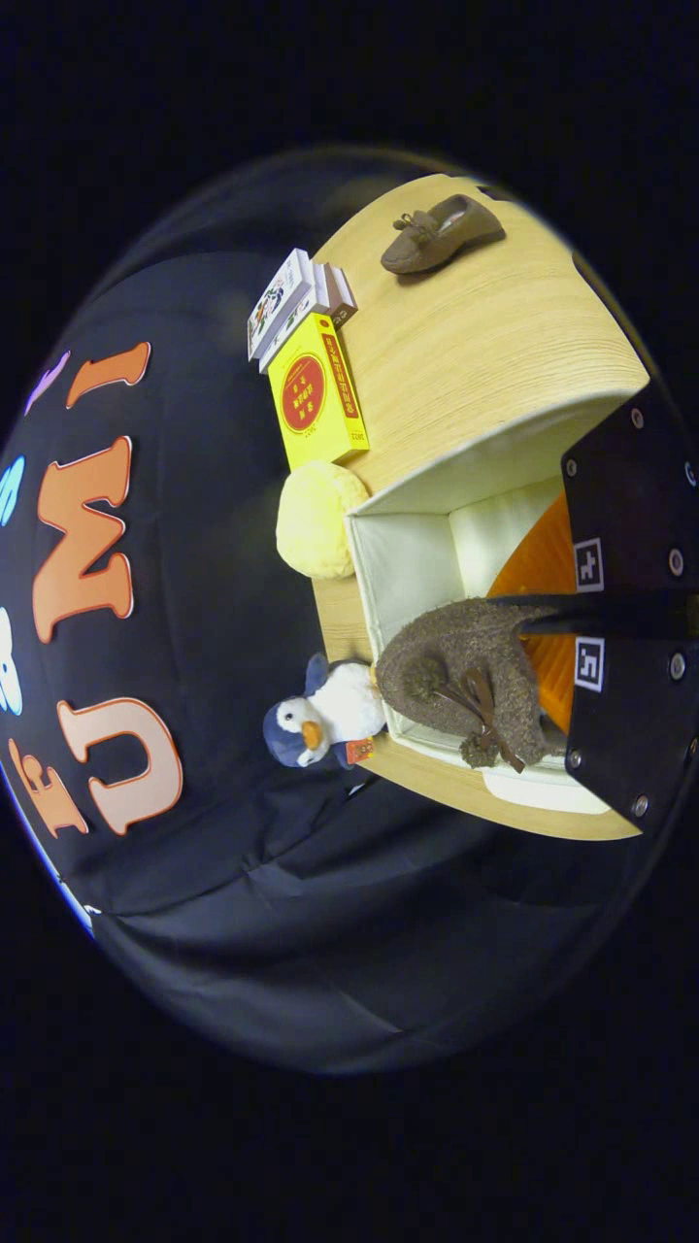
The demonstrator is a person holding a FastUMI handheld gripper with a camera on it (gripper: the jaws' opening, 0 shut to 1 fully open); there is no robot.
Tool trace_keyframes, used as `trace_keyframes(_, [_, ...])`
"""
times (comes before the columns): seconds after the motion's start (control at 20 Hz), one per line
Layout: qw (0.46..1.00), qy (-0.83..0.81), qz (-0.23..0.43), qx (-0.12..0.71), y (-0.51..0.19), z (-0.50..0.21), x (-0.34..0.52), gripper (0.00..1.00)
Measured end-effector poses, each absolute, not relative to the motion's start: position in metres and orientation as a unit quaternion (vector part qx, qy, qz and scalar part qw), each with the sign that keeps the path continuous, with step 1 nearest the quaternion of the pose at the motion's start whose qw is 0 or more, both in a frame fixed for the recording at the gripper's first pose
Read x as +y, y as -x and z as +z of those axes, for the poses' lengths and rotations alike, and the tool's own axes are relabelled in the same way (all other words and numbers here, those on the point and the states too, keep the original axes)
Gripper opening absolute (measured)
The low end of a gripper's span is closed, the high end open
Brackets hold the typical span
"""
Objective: Open the storage box then place both shoes into the box .Put the left shoe in first, then the right shoe, with the right side of both shoes facing outward in a uniform manner.
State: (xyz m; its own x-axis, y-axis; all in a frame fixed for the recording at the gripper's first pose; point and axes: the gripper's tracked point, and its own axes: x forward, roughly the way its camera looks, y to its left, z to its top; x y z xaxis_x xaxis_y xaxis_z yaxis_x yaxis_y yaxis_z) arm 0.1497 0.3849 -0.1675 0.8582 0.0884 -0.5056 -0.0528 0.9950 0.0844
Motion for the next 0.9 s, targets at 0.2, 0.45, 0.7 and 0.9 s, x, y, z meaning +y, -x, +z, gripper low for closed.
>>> trace_keyframes(0.2, [0.958, -0.018, 0.039, 0.282, -0.148, -0.187, 0.395, 0.04])
trace_keyframes(0.45, [0.952, -0.011, 0.053, 0.3, -0.138, -0.196, 0.398, 0.27])
trace_keyframes(0.7, [0.961, -0.01, 0.067, 0.269, -0.134, -0.171, 0.389, 0.77])
trace_keyframes(0.9, [0.967, -0.019, 0.072, 0.245, -0.128, -0.149, 0.366, 0.92])
